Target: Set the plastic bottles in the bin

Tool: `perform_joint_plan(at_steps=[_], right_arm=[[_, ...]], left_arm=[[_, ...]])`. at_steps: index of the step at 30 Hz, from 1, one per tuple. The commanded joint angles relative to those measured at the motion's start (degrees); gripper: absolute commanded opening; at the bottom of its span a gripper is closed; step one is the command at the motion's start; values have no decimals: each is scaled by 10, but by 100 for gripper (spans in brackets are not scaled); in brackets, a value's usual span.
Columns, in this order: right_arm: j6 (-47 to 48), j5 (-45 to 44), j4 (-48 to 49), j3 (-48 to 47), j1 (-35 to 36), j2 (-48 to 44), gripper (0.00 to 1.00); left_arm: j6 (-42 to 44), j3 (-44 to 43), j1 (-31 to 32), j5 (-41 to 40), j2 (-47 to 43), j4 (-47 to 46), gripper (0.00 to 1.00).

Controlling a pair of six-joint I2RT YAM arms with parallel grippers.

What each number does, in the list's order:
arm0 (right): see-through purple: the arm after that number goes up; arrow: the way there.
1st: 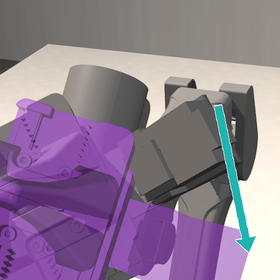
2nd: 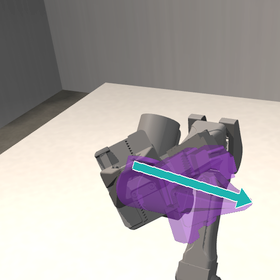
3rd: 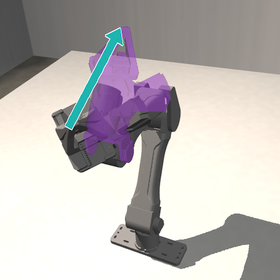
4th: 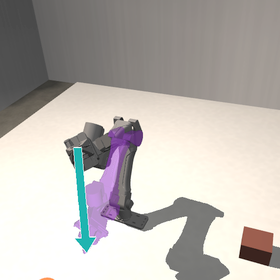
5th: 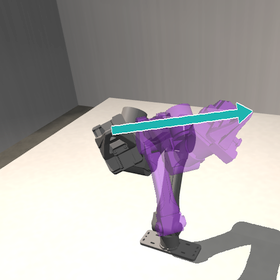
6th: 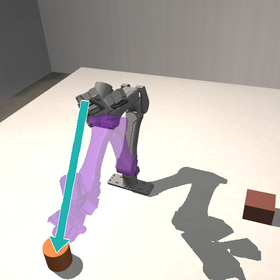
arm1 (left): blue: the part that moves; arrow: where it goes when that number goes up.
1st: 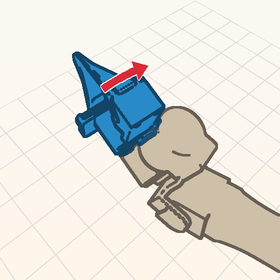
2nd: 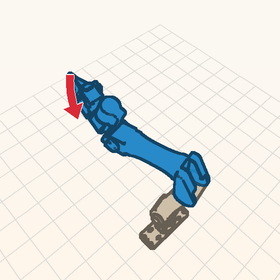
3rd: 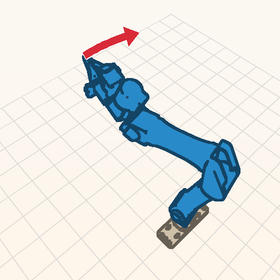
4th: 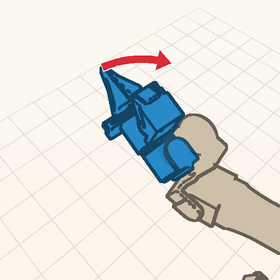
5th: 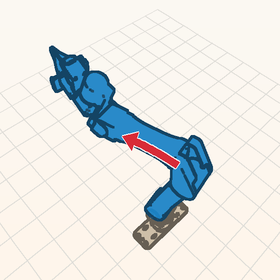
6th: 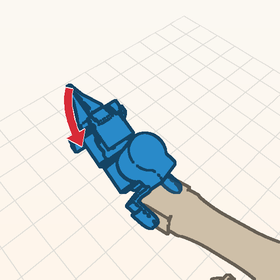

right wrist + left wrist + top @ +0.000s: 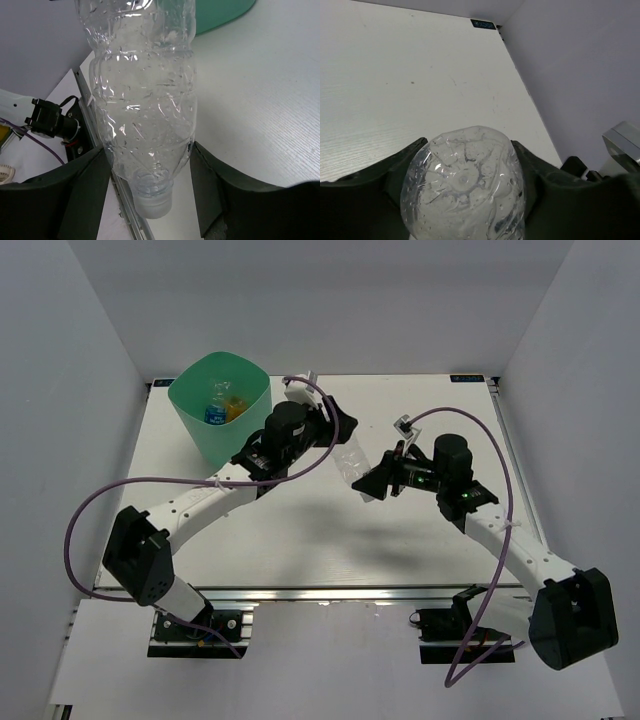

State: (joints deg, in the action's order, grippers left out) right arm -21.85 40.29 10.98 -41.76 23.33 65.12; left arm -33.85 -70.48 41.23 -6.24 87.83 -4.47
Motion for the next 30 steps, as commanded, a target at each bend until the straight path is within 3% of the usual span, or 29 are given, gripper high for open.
perform_joint_plan(at_steps=[1, 2, 5, 12, 16, 21, 28, 30], right_arm=[[-6, 7, 45, -3, 5, -26, 81], [-6, -1, 40, 1, 5, -28, 89], [4, -35, 17, 15, 5, -39, 89], [10, -115, -26, 38, 5, -72, 89], [21, -137, -43, 41, 5, -77, 89], [30, -150, -61, 32, 5, -80, 89], [44, -172, -80, 26, 4, -80, 89], [45, -178, -90, 21, 5, -78, 89]], left_arm=[[18, -11, 3, 9, -20, 3, 39], [19, -14, 2, 8, -23, 7, 32], [35, -46, 3, -50, -31, 45, 16], [95, -187, -12, -226, -27, 190, 6], [112, -258, -47, -297, -35, 236, 9], [96, -331, -165, -339, -40, 257, 13], [48, -357, -300, -441, -5, 249, 20], [45, -356, -314, -432, 12, 243, 28]])
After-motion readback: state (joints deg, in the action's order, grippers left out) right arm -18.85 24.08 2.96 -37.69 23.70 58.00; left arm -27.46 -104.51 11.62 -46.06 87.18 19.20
